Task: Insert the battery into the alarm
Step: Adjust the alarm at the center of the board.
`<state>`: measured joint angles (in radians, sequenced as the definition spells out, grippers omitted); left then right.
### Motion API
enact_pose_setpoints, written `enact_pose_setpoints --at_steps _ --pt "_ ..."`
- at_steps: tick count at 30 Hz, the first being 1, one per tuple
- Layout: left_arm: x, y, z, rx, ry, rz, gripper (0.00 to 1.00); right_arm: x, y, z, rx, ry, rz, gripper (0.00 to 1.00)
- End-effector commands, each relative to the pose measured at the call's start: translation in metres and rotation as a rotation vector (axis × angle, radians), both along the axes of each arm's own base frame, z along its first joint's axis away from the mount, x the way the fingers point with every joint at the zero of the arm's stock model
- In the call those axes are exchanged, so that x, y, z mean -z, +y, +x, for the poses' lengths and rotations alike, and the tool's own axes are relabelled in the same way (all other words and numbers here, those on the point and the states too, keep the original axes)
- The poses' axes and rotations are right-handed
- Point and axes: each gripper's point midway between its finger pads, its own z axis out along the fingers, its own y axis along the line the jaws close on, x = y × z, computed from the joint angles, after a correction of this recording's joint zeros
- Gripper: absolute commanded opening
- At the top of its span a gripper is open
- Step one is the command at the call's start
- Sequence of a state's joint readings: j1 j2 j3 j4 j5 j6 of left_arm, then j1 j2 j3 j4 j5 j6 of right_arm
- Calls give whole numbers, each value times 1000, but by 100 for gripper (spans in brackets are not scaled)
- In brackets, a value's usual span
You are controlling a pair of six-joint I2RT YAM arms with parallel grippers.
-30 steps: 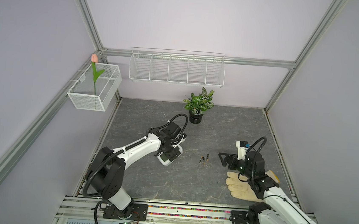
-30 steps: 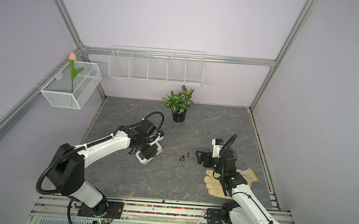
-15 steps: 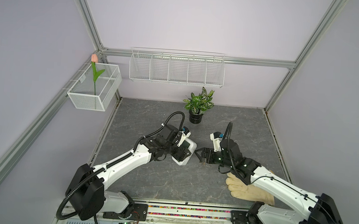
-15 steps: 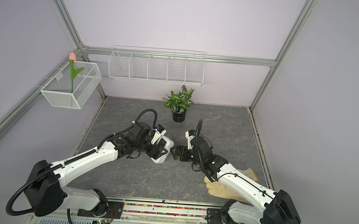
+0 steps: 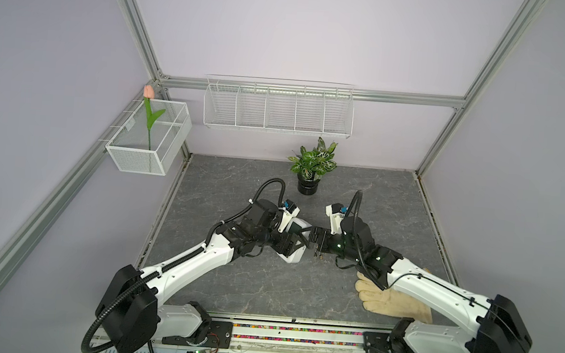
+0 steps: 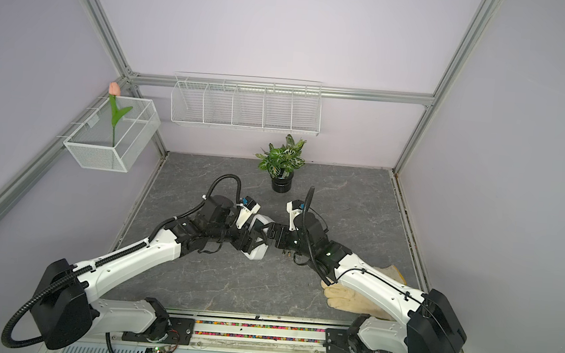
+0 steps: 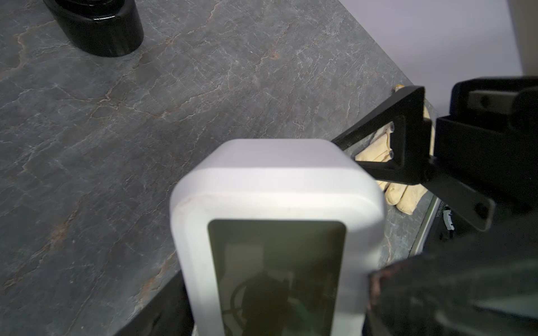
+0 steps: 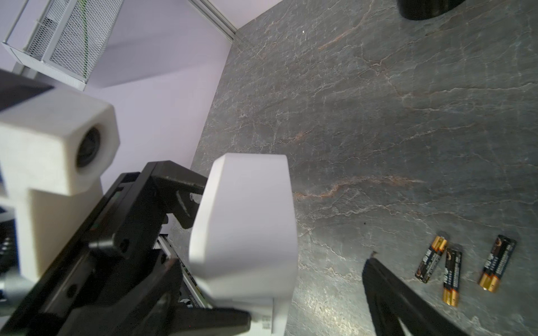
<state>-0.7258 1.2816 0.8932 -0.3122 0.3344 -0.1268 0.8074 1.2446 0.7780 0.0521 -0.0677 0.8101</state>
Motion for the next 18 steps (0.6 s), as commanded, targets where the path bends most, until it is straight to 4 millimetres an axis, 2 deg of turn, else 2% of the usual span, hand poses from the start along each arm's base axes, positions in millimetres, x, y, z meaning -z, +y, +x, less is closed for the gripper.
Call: enact_pose_setpoints --at_steps 1,7,15,18 --pt "-26 -13 -7 46 -31 -106 74 -16 10 5 6 -20 56 94" --pt "-31 -16 -13 75 -38 -134 74 -20 15 5 -6 -6 70 82" --pt "-32 -14 -11 58 -56 -128 73 -16 11 3 22 35 46 55" --pt "-31 -9 -8 32 -73 -108 79 -14 10 1 29 47 30 50"
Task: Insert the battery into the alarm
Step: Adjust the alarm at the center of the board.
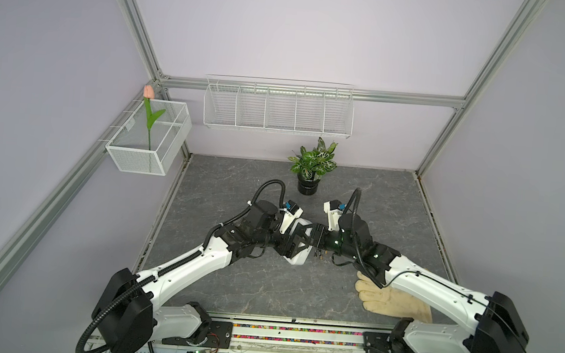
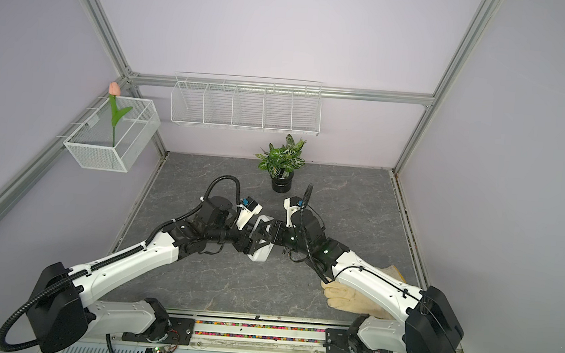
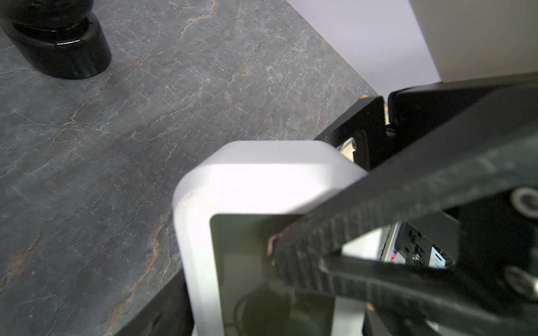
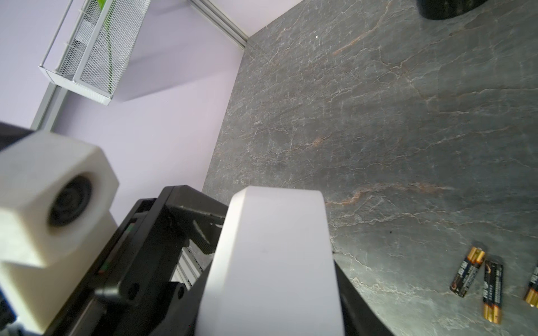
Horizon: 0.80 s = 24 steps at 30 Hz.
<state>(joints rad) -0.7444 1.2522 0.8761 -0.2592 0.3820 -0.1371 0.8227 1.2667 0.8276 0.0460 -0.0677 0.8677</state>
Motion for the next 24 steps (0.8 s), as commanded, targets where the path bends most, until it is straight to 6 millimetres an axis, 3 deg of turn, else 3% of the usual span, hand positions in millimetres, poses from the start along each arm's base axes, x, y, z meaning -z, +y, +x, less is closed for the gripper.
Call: enact_pose_setpoints --at_steps 1,5,8,12,15,20,24 --pt "-17 4 4 -36 -60 -33 83 -1 -2 0 25 27 -27 48" --pt "-23 29 14 -151 -127 33 99 2 -10 -2 60 52 -110 45" --pt "-35 61 24 -327 -170 73 99 24 -24 -10 102 158 -241 41" --pt "-51 123 34 -693 -181 59 99 50 -32 -28 107 302 -374 35" --pt "-54 159 25 -829 -209 59 99 61 -33 -39 108 366 -445 35" --pt "-56 177 9 -862 -237 -39 99 85 -32 -54 135 492 -543 39" --pt "-48 192 6 -917 -210 28 100 102 -27 -60 152 558 -574 38"
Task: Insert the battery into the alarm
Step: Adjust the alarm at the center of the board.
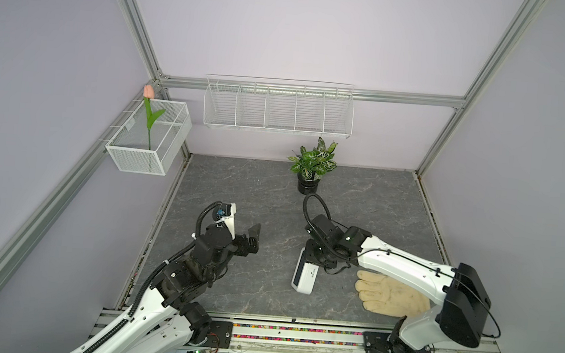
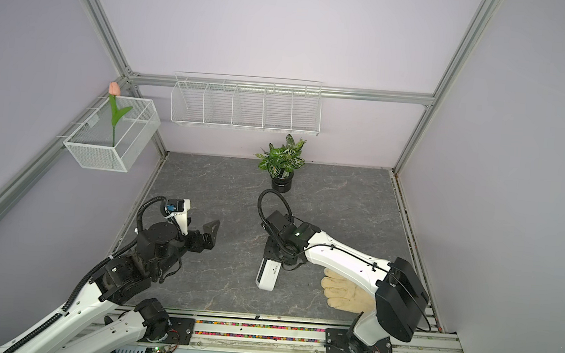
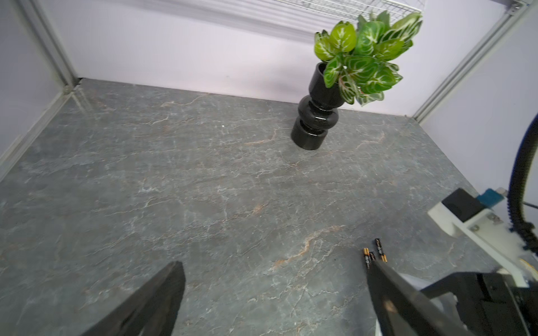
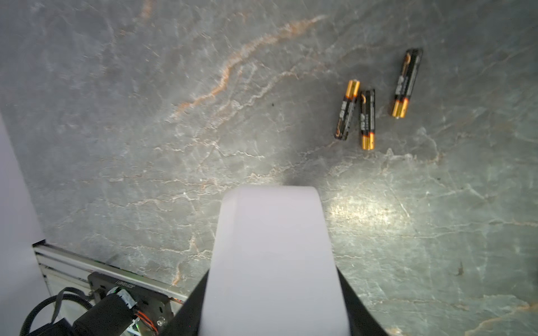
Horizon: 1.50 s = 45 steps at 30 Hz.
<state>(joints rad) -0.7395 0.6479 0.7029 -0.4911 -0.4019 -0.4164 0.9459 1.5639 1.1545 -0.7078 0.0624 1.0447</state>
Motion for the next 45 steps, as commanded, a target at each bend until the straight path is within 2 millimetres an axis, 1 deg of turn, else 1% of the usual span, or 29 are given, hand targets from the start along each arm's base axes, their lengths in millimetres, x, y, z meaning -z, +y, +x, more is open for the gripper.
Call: enact_pose_setpoints --at_steps 1,5,7,12,14,17,21,23,28,30,32,35,38,39,40,43,44,45 --pt "12 17 0 -99 63 27 99 9 -5 -9 70 75 -47 38" --pt "24 14 1 -99 118 63 96 21 0 -9 77 115 -76 39" --pt "29 15 2 -98 121 85 95 25 1 -9 83 137 -103 42" --pt "25 27 3 -156 87 87 94 36 5 -8 96 170 -123 43" --pt "25 27 2 -154 85 83 95 36 5 -6 93 171 -138 45" --pt "27 22 1 -130 89 64 94 39 8 -5 95 179 -137 49" --pt "34 24 1 -145 100 61 94 48 11 -5 95 208 -148 49" --pt "33 22 1 -136 100 46 94 52 11 -5 95 216 -154 49" --pt "34 18 -1 -111 98 24 94 52 12 1 106 199 -161 52" --pt "36 17 -2 -105 106 24 94 52 12 2 108 197 -156 56" --pt "38 13 -2 -86 116 19 94 53 14 2 109 201 -146 58" --pt "42 5 -4 -43 138 22 94 53 17 3 111 199 -129 65" --pt "44 -3 -6 -3 164 19 94 47 22 7 102 174 -104 75" --pt "45 -5 -7 5 174 12 93 43 25 10 99 158 -90 79" --pt "46 -7 -8 12 187 5 92 37 28 13 90 137 -71 80" --pt "44 -19 -11 40 242 -53 89 12 31 24 51 40 -27 82" --pt "39 -23 -13 54 255 -80 88 3 29 28 35 -5 -17 83" --pt "41 -32 -13 79 292 -83 86 -7 25 32 20 -57 -14 83"
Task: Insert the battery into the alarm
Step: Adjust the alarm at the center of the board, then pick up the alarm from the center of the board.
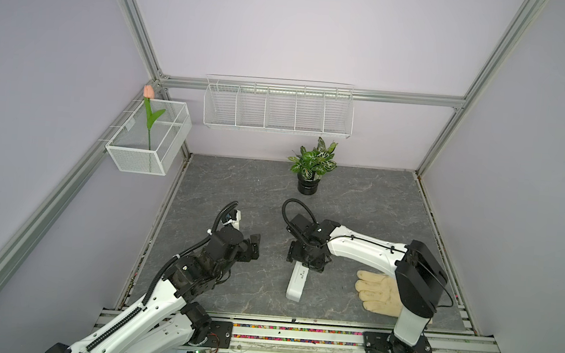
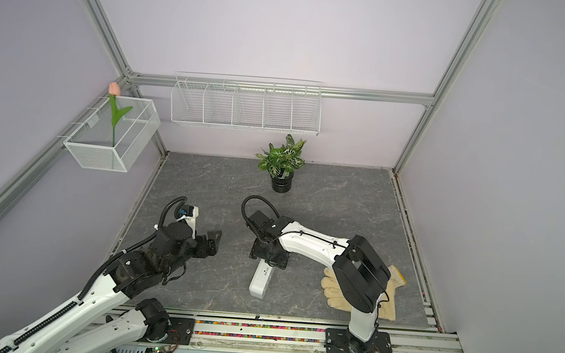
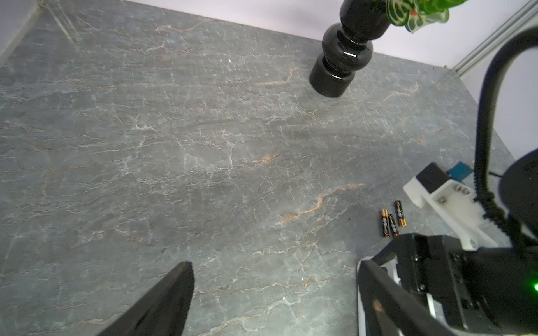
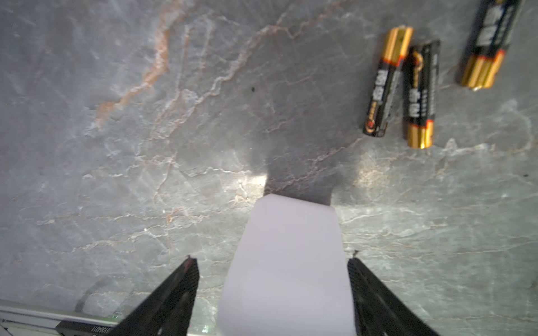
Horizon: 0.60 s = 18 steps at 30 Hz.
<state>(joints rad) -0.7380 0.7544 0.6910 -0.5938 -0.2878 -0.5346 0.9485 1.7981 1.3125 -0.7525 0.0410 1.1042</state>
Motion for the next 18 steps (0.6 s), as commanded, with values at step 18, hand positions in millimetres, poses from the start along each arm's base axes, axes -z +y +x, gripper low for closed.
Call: enact_pose_setpoints --at_steps 18 --pt "54 -148 -44 235 457 117 99 -62 -155 -13 43 -529 22 83"
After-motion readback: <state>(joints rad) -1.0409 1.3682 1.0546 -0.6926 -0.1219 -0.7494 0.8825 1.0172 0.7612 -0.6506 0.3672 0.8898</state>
